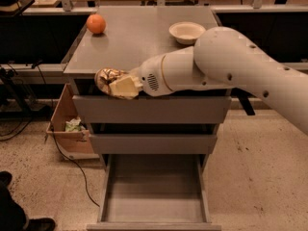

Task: Place orange can into bottom drawer

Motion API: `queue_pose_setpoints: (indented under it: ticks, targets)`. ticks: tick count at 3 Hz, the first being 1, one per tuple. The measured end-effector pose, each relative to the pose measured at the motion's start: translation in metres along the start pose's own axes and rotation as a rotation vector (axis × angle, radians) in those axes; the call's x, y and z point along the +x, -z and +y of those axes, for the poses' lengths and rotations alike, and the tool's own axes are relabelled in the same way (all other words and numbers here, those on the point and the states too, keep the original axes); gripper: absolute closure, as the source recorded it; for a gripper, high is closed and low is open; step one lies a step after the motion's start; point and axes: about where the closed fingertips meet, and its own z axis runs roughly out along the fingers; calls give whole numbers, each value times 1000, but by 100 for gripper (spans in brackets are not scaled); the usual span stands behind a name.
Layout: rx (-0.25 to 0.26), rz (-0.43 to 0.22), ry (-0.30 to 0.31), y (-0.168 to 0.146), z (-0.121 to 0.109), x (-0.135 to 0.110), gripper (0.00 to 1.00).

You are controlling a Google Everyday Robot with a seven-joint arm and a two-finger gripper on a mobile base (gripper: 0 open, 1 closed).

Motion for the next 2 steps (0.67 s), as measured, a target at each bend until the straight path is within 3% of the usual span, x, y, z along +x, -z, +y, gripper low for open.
queue_pose_setpoints:
  ticks: [1, 2]
  targets:
    - [0, 92, 46, -11, -11, 37, 100]
    - [-51, 172, 115, -12, -26, 99, 100]
